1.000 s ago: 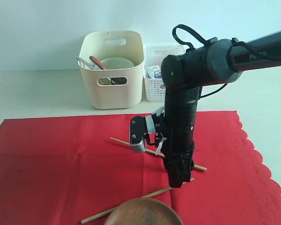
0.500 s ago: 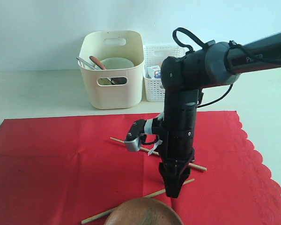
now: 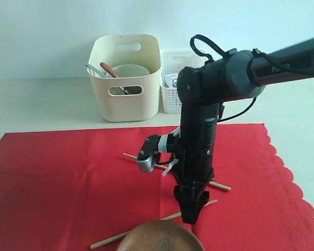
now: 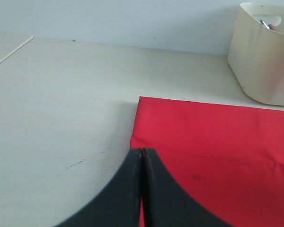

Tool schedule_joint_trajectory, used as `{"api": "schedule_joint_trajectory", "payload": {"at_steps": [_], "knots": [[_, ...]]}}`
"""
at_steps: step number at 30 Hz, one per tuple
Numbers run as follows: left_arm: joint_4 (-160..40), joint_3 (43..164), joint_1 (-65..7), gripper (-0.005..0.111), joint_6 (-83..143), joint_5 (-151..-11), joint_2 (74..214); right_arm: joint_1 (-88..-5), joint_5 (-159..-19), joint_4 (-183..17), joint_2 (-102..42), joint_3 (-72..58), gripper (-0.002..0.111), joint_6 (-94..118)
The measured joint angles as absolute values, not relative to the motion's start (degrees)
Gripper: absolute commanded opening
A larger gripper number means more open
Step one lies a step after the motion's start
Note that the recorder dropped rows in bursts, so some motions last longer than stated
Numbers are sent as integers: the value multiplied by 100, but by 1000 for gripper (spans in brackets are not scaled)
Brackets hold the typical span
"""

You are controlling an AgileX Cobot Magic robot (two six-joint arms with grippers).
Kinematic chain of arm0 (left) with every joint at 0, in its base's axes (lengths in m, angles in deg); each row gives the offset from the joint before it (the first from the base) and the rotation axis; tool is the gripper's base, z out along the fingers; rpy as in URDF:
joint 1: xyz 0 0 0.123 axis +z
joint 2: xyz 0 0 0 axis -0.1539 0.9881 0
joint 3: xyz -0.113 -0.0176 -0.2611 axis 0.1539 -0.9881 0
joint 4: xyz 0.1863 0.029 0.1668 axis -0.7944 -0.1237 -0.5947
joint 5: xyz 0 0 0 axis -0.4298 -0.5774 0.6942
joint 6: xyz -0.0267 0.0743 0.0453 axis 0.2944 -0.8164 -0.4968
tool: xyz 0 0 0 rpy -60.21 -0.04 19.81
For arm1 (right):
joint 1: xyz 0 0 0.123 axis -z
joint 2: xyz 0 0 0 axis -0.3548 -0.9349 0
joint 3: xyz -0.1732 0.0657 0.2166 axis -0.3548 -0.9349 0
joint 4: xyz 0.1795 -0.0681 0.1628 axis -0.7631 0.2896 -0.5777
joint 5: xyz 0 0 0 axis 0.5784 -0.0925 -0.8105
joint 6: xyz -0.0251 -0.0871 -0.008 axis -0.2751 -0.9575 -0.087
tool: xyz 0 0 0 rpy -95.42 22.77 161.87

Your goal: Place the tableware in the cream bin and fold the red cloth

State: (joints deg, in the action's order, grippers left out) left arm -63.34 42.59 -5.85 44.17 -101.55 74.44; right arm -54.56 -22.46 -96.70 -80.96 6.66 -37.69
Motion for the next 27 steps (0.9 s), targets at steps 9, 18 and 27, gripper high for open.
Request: {"api": "schedule_joint_trajectory", "payload": {"at_steps": [9,18,27], "knots": [[-6334,4259,-585,1,4417,-10155,7444,-5995,-3131,-8548,-7868,186,23,-3664],[-6334,4259,-585,1,4417,-10155,7444,-6021,-3415,-8184,-7859,172,0,-2959],[-6334,4259,-585,1,4417,-10155,7444,-6011,-3641,-7558,-7787,149,0,-1905]]}}
